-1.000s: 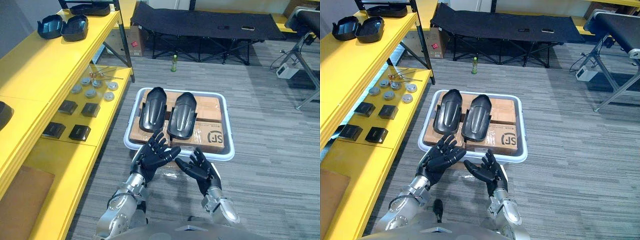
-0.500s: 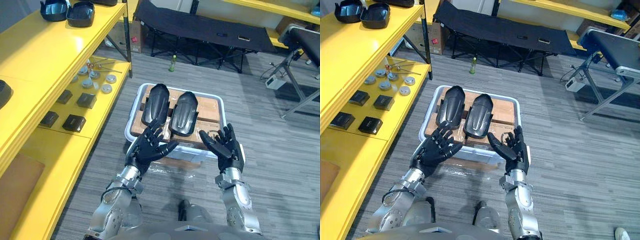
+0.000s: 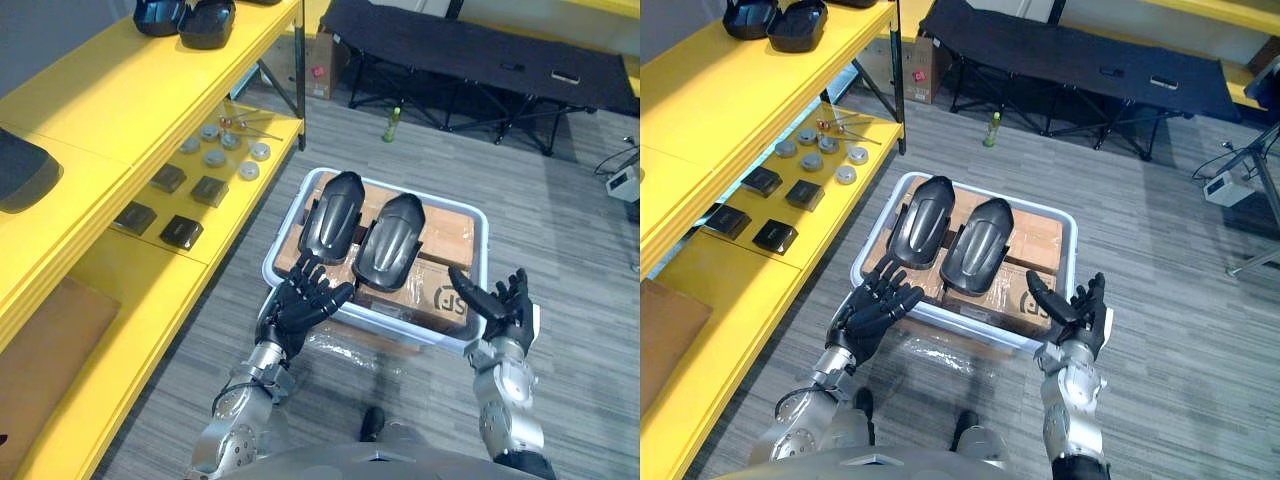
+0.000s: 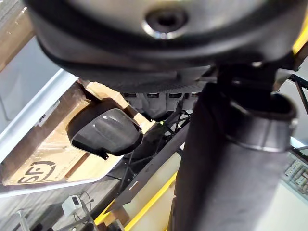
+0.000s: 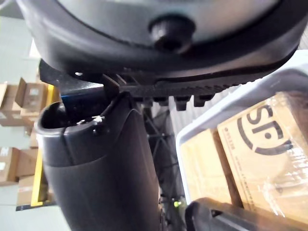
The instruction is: Walk over and take three plastic housings, then place them on the shelf
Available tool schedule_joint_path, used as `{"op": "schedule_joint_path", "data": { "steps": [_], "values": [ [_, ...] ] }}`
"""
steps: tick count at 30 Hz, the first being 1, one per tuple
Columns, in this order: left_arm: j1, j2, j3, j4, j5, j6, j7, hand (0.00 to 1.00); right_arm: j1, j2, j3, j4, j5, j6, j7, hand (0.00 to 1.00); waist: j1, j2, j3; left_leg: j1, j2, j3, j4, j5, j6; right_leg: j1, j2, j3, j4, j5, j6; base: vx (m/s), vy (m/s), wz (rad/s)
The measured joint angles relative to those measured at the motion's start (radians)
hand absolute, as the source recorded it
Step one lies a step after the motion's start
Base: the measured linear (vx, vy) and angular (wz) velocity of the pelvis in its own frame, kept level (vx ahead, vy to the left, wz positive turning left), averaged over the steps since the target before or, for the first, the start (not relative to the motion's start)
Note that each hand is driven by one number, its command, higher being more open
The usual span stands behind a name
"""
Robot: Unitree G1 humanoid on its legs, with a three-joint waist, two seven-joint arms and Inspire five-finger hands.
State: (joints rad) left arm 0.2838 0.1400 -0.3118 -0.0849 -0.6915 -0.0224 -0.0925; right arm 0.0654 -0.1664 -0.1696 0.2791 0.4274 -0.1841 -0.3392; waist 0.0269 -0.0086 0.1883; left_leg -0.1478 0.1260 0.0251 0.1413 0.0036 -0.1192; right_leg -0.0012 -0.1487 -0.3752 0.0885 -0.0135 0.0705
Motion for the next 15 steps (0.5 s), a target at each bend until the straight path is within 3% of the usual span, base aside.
{"op": "schedule_joint_path", "data": {
  "steps": [7, 15],
  "values": [
    [-0.061, 0.037, -0.004, 0.0, -0.006, 0.0, 0.004, 1.0, -0.213, -0.12, -0.057, 0.131, -0.002, 0.026, -0.085, 1.0, 0.023, 0.023, 0.121, -0.004, -0.032, 0.024, -0.088, 0.051, 0.038, -0.053, -0.033, 0.009, 0.038, 0.007, 0.011, -0.09, 0.051, 0.06],
    [-0.088, 0.037, -0.028, 0.008, -0.027, -0.029, 0.021, 1.0, -0.461, -0.252, -0.056, 0.288, -0.211, 0.118, -0.129, 1.0, 0.037, 0.054, 0.216, -0.078, -0.058, -0.001, -0.092, 0.098, 0.06, -0.129, -0.063, -0.004, 0.087, 0.011, 0.017, -0.05, 0.028, 0.15]
  ]
}}
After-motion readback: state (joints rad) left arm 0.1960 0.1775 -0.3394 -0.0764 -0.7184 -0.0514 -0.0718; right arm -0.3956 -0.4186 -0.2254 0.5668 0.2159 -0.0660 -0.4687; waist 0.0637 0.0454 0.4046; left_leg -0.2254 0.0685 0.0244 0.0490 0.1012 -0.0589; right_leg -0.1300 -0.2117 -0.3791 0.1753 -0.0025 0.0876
